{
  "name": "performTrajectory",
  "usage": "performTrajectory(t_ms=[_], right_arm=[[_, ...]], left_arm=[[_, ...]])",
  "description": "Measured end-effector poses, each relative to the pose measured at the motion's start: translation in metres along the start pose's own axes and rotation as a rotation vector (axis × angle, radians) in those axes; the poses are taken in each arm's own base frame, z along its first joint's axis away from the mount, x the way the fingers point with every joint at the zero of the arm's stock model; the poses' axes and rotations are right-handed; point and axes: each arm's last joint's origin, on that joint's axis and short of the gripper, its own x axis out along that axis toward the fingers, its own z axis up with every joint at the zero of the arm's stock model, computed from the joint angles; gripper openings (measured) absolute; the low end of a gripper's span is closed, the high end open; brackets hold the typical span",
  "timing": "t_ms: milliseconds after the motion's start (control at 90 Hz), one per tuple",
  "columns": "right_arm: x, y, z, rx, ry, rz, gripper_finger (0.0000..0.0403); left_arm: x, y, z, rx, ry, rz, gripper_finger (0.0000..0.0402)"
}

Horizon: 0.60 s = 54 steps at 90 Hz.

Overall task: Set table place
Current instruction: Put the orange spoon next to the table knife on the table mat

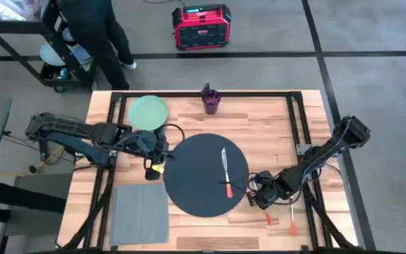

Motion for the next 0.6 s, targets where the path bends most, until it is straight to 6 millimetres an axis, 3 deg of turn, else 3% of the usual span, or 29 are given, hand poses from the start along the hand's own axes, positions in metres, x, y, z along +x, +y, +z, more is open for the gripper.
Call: performTrajectory(t_ms=[211,600], right_arm=[[-0.013,0.017,0.025,-0.066,-0.027,0.009,0.0000],[-0.021,0.031,0.107,-0.119,-0.129,0.119,0.0000]], left_arm=[[0.000,0.000,0.000,0.023,0.000,0.000,0.0000],[0.009,-0.001,-0.012,0.026,0.050,0.001,0.0000]])
